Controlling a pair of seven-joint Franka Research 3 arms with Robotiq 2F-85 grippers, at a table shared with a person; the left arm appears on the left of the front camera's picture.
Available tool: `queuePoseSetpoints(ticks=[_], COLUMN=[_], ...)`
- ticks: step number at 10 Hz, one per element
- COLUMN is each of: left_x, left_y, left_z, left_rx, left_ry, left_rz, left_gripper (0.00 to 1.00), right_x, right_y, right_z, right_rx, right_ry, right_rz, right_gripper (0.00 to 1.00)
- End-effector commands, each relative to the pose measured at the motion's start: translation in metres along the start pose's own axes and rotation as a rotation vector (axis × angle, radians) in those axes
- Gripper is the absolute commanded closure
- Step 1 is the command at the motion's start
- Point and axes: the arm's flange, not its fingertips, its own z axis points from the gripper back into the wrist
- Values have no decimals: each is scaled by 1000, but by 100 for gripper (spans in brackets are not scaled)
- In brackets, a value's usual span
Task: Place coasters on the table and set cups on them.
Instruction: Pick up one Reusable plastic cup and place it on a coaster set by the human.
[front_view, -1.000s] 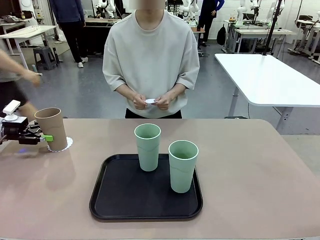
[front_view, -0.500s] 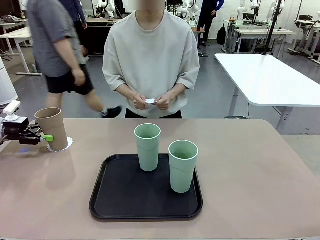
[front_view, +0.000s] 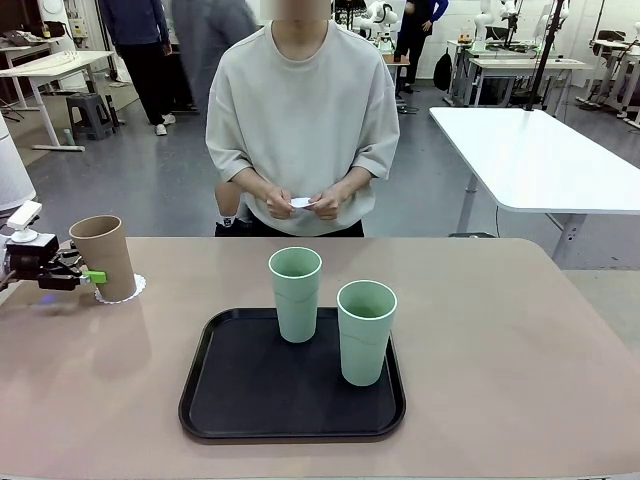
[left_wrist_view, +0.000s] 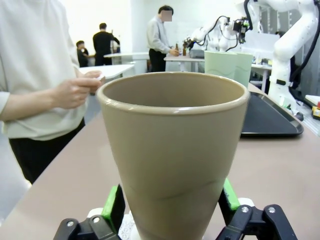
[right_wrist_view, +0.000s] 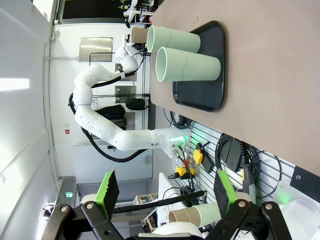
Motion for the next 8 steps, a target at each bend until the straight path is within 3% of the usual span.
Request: queuePoseSetpoints(ticks=[1,8], left_x=[-1,-3], left_y=[3,5], left_z=[3,4], left_rx=[-22,-20], left_ry=[5,13], left_rz=[-25,3], left_gripper=[0,0], right_x=[0,0], right_y=[0,0], right_z=[0,0], right_rx=[9,9], right_ry=[2,2], right_rz=[3,3], right_gripper=[0,0])
